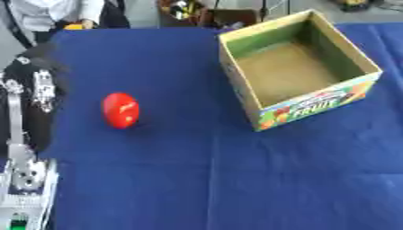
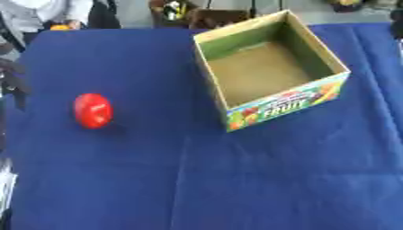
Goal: Pick up objects on the table and place them in the box.
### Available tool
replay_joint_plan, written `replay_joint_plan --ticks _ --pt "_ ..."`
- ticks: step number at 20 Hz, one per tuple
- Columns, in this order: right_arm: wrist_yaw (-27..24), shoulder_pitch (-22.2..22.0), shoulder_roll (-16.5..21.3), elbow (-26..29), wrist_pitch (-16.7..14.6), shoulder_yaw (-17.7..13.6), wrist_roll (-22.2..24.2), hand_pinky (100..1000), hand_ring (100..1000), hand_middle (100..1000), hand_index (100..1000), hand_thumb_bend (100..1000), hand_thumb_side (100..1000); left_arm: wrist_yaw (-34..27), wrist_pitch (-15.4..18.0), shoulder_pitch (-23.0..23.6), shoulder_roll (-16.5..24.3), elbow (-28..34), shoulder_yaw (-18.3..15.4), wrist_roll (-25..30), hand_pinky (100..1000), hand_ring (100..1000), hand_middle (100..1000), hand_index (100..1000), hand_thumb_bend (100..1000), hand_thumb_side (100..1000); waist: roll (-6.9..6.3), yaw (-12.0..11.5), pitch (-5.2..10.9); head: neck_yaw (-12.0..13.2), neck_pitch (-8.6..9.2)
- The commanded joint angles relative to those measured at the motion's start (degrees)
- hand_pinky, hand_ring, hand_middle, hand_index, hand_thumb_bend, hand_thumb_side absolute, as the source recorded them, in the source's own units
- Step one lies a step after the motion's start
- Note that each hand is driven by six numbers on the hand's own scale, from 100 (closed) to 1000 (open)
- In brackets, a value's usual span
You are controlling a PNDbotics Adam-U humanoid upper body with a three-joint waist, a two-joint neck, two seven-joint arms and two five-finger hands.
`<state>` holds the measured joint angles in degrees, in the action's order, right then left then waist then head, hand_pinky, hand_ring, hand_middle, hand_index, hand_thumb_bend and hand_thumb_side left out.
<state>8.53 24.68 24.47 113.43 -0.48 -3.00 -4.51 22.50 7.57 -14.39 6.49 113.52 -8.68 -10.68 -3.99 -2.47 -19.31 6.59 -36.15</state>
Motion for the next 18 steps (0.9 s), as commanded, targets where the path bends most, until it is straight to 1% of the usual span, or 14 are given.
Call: replay_joint_plan --ticks 1,4,7,10,13,16,17,18 --pt "0.3 0.4 0.6 1.2 0.0 -0.5 0.2 693 743 504 712 235 662 0.1 0.0 -0.2 0.5 1.1 -0.3 -0.3 163 335 468 766 100 869 0.14 0.0 0.98 0.1 0.27" --pt "0.3 0.3 0.7 1.2 0.0 -0.5 0.2 693 743 504 712 235 662 0.3 -0.1 -0.3 0.9 1.1 -0.4 -0.4 164 338 475 772 100 877 0.10 -0.2 0.98 0.0 0.09" --pt "0.2 0.3 0.7 1.2 0.0 -0.5 0.3 694 743 504 713 233 662 0.8 -0.6 -1.0 3.3 1.1 -0.4 -0.4 173 351 492 791 100 884 -0.05 -0.3 1.10 0.0 -0.44" --pt "0.2 0.2 0.8 1.2 0.0 -0.4 0.4 694 743 504 713 233 661 1.9 -2.1 -1.9 6.9 1.1 -0.2 0.0 180 362 502 804 100 885 -0.23 -0.2 1.26 0.0 -1.20" --pt "0.1 0.4 0.7 1.2 0.0 -0.3 0.5 694 743 504 712 229 660 3.7 -4.1 -2.7 10.6 1.1 -0.2 1.4 181 368 483 822 100 867 -0.34 0.2 1.33 0.3 -2.11" --pt "0.0 0.7 0.7 1.2 -0.1 -0.1 0.7 694 743 504 712 231 661 6.2 -5.3 -4.0 14.8 1.1 -0.1 3.4 208 395 521 841 100 839 -0.45 0.6 1.33 0.5 -2.34" --pt "-0.1 0.8 0.7 1.2 -0.1 -0.1 0.8 694 743 504 712 231 661 7.1 -5.6 -4.4 16.2 1.1 0.1 4.1 208 395 521 841 100 839 -0.45 0.8 1.29 0.5 -2.30" --pt "-0.1 0.8 0.7 1.2 -0.1 0.0 0.8 694 743 504 712 233 662 8.0 -5.9 -4.9 17.7 1.1 0.4 4.8 225 411 543 881 100 835 -0.47 0.9 1.24 0.5 -2.23"
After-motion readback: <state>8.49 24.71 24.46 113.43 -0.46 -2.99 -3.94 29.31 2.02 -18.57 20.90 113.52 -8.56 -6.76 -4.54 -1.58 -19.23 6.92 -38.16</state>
